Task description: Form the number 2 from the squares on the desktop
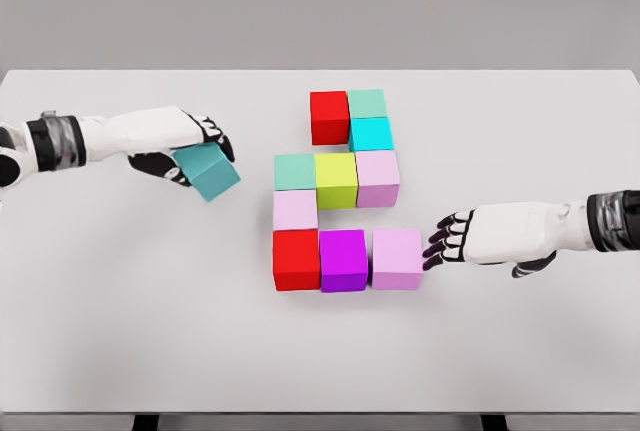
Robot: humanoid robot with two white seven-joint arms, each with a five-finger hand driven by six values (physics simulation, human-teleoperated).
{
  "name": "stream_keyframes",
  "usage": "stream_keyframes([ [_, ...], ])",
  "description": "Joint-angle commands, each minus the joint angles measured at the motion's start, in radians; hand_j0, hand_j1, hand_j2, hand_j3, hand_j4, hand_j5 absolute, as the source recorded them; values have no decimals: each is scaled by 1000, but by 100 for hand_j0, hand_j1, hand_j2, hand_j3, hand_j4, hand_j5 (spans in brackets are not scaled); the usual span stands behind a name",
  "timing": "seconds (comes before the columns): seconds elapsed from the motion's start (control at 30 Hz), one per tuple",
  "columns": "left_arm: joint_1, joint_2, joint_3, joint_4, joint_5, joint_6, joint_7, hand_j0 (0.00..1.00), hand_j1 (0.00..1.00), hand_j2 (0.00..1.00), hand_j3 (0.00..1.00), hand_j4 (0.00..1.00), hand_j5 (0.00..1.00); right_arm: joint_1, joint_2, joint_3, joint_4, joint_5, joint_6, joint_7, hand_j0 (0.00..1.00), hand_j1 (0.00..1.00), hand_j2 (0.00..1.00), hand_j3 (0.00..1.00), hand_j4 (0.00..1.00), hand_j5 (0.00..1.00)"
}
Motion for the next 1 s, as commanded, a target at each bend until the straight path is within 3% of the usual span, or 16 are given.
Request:
stream_keyframes([
  [0.0,-2,-24,0,44,6,2,1,50,50,50,50,50,50,0,0,-3,0,-5,2,0,100,100,100,100,100,100],
  [0.23,-49,-76,1,148,6,18,1,49,49,49,49,49,49,-8,20,-3,0,-5,2,0,100,100,100,100,100,100],
  [0.4,-57,-102,7,152,12,103,1,46,46,46,46,46,46,-12,20,-4,0,-5,2,0,100,100,100,100,100,100],
  [0.73,-109,-185,7,275,10,194,1,46,46,46,46,46,46,-6,-20,-79,8,-14,2,0,100,100,100,100,100,100],
  [0.97,-115,-221,10,281,13,257,1,43,43,43,43,43,43,3,-5,-40,55,7,2,0,100,100,100,100,100,100],
])
